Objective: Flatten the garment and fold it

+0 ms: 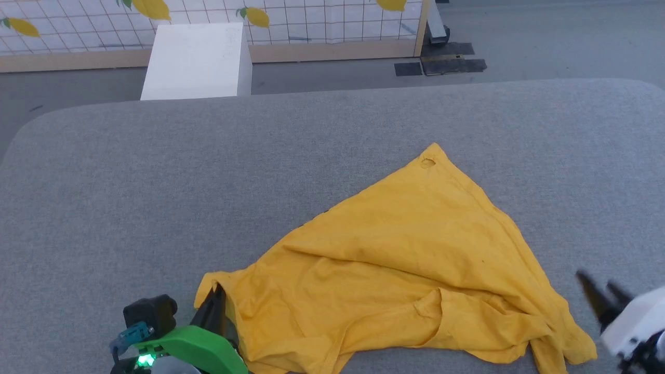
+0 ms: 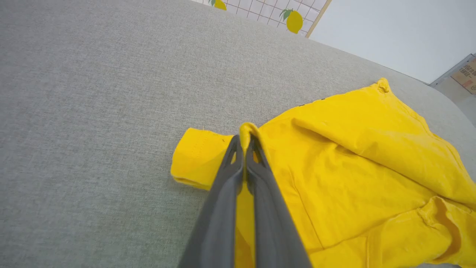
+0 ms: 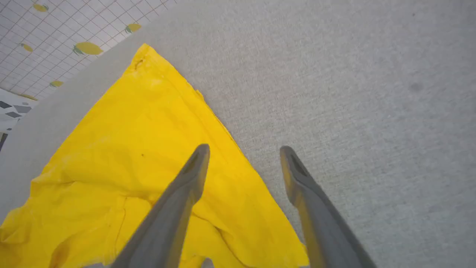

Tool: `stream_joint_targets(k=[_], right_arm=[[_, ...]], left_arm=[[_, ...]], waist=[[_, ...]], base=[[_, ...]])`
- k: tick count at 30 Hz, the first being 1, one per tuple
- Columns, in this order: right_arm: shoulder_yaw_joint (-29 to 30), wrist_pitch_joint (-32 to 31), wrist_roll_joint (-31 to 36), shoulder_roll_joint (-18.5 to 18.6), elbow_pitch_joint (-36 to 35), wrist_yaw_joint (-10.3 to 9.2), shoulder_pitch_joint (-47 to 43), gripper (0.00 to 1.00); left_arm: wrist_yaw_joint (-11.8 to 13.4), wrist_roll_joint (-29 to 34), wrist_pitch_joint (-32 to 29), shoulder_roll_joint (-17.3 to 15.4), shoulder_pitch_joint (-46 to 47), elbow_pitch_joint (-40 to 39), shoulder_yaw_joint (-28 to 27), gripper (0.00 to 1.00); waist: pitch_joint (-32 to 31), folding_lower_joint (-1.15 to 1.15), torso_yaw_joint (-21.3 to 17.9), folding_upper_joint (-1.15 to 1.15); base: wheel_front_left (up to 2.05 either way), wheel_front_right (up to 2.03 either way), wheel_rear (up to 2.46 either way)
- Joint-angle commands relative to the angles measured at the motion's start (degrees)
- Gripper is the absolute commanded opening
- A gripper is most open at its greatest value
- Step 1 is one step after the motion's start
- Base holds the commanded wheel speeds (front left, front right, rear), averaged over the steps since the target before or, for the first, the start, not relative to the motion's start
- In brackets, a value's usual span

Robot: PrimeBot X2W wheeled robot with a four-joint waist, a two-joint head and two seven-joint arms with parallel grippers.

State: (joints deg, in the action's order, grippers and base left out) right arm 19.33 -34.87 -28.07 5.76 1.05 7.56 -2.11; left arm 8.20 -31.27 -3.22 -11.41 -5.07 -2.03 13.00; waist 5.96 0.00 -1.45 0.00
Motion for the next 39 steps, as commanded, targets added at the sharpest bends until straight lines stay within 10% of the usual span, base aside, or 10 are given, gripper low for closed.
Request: stream_joint_targets(k=[1,9,22,37,38,39], right_arm=[[0.3,2.4,-1.2,0.6,-2.0,-0.08,2.8,1.00],[-6.9,5.3,-1.3,4.9,-1.9,-0.08,16.0,1.00],[-22.2,-7.5,12.5,10.7,21.0,-0.08,42.5,1.00],[-31.7,-15.2,14.3,13.8,34.2,-0.08,47.0,1.00],[-32.7,-15.9,11.0,13.9,33.8,-0.08,46.5,0.00],[-32.6,-15.0,9.6,14.1,33.0,-0.08,46.4,0.00]], left_arm=[[0.4,0.0,0.2,-0.6,-0.7,-0.1,-0.1,0.00],[0.8,1.1,0.8,-0.7,0.4,-1.4,0.6,0.00],[0.5,3.1,2.0,0.7,6.0,-3.6,3.2,0.00],[-1.0,2.3,4.9,3.2,9.5,0.0,5.0,0.00],[-1.1,2.0,5.2,3.1,9.4,1.0,4.7,0.00],[-1.1,1.9,5.3,3.0,9.4,1.3,4.6,0.00]], waist=[[-0.2,0.00,0.1,0.00],[3.1,0.00,0.9,0.00],[14.8,0.00,10.9,0.00],[18.7,0.00,15.3,0.00],[16.8,0.00,14.2,0.00],[15.8,0.00,13.7,0.00]], base=[[0.00,0.00,0.00],[0.00,0.00,0.00],[0.00,0.00,0.00],[0.00,0.00,0.00],[0.00,0.00,0.00],[0.00,0.00,0.00]])
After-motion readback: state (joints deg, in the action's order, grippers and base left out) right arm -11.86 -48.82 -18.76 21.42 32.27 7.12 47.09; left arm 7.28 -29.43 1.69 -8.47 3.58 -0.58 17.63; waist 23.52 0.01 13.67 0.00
